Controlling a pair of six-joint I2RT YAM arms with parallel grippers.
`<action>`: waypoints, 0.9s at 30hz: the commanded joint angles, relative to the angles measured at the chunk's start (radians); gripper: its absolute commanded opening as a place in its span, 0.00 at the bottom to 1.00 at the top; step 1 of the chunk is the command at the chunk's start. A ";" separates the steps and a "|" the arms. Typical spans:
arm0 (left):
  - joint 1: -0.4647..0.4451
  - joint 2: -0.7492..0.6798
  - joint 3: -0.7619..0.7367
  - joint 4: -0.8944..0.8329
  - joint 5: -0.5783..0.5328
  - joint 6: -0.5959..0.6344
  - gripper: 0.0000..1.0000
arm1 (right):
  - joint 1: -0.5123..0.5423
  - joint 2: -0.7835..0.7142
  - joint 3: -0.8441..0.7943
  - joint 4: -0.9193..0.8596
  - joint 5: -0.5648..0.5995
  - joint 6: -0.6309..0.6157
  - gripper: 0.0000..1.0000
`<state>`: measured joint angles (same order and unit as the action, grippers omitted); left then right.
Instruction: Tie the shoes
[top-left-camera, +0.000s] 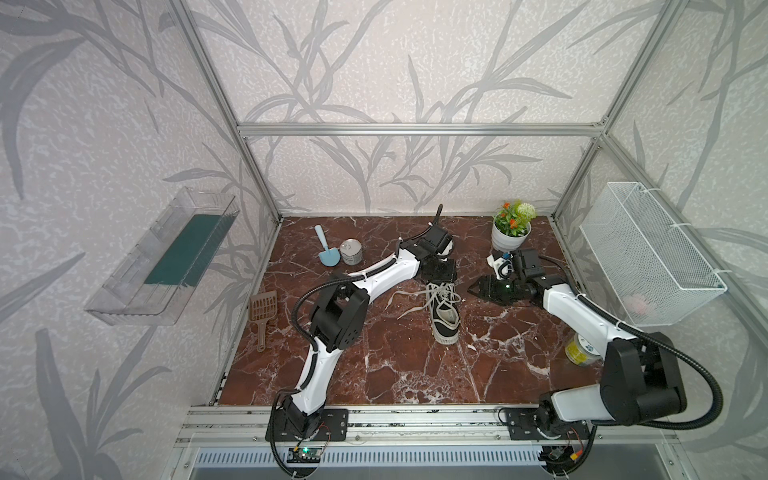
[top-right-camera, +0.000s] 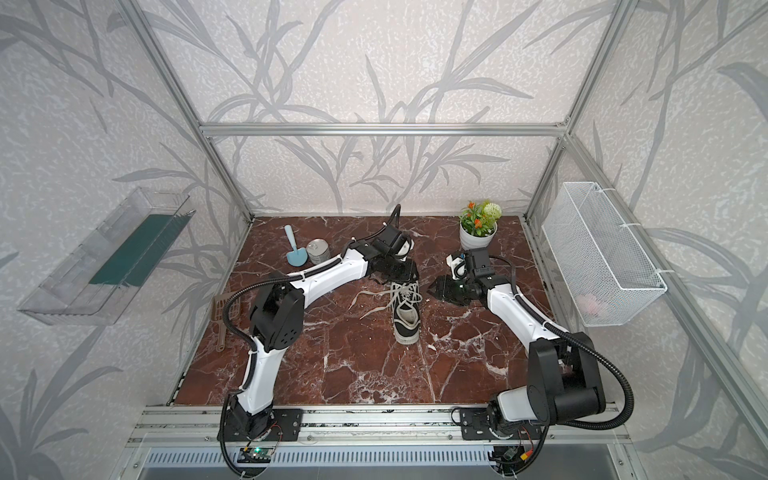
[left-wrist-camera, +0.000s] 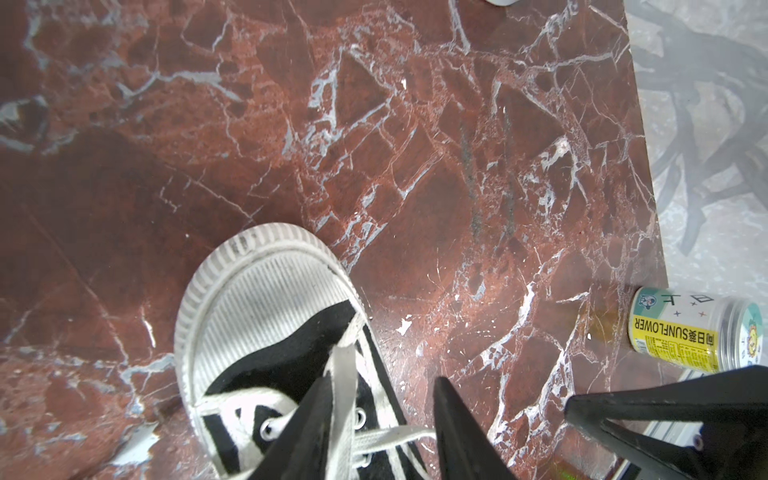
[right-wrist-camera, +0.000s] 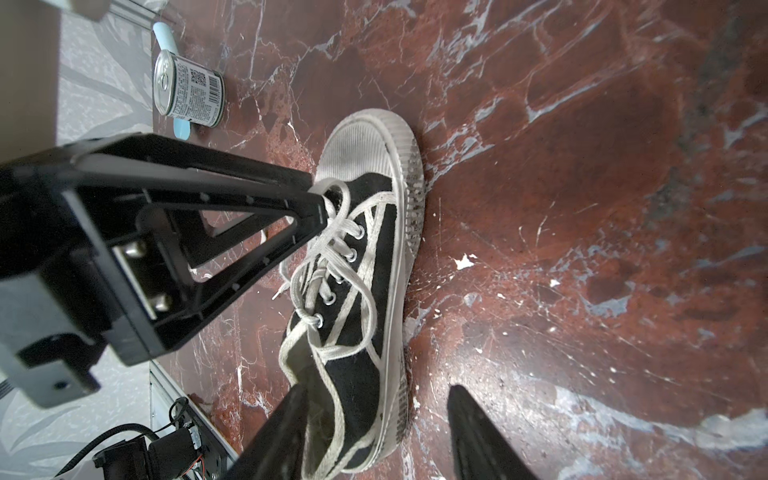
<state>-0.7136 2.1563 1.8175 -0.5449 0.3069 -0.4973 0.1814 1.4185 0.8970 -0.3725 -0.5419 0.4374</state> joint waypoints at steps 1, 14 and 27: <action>-0.012 0.000 0.044 -0.062 -0.021 0.005 0.46 | -0.012 -0.027 -0.021 0.018 -0.026 0.008 0.55; 0.013 -0.013 0.116 -0.147 -0.040 0.121 0.58 | -0.036 -0.036 -0.044 0.013 -0.055 -0.005 0.55; 0.095 -0.039 0.143 -0.214 0.056 0.287 0.52 | -0.037 -0.047 -0.061 0.012 -0.056 0.005 0.54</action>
<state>-0.6632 2.1559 1.9442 -0.6918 0.3176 -0.3138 0.1501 1.4021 0.8417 -0.3592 -0.5850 0.4446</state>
